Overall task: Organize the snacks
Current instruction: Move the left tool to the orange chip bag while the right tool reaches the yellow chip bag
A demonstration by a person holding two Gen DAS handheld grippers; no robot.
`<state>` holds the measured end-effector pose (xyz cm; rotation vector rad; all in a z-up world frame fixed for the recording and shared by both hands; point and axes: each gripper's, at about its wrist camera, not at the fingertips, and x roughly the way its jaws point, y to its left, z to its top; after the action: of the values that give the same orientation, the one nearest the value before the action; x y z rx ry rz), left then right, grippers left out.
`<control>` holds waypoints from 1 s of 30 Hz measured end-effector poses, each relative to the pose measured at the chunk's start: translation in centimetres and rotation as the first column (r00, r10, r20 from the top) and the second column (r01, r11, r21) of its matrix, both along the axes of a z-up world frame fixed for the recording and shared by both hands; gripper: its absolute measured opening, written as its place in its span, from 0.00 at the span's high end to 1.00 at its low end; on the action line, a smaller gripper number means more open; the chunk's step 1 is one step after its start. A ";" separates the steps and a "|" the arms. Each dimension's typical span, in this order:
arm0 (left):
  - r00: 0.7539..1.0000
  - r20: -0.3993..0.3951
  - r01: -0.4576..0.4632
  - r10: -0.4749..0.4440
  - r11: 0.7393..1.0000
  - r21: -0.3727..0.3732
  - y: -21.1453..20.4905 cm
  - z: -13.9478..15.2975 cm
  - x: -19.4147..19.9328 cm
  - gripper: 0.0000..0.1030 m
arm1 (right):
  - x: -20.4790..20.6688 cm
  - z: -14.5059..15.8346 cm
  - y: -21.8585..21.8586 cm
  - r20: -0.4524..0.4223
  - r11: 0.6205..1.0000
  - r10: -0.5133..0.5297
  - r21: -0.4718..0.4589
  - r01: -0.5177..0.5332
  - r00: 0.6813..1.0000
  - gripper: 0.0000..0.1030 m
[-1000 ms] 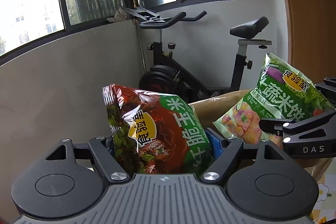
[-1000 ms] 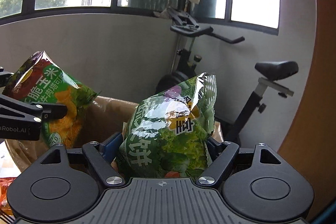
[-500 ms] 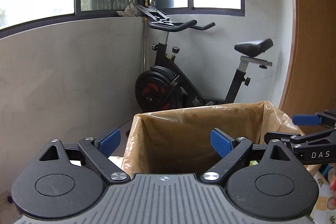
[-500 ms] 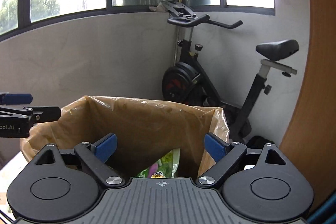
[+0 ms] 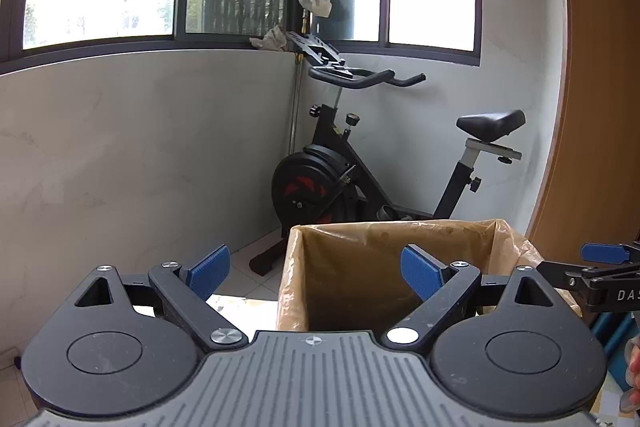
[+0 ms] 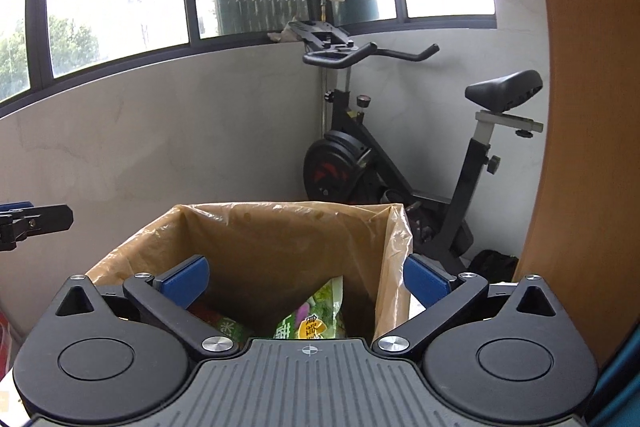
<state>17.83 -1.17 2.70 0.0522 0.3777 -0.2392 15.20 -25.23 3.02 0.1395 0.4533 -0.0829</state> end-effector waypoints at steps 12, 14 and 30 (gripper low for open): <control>0.998 -0.027 -0.064 0.063 0.997 -0.034 4.2 -1.6 -3.9 0.09 | -5.0 -0.6 1.8 0.032 0.999 0.029 -0.015 -0.029 0.999 0.00; 0.997 -0.032 -0.072 0.070 0.997 -0.037 5.0 -2.1 -4.6 0.09 | -6.0 -0.8 2.1 0.043 0.999 0.037 -0.022 -0.036 0.998 0.00; 0.990 -0.113 -0.093 0.086 0.994 -0.060 8.6 -9.2 -7.0 0.09 | -10.7 -7.8 3.3 -0.012 0.999 0.015 -0.046 -0.016 1.000 0.00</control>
<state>10.80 7.38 -6.54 -0.0422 0.4811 -0.1654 4.50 -21.95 -4.80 0.0899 0.4634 -0.0788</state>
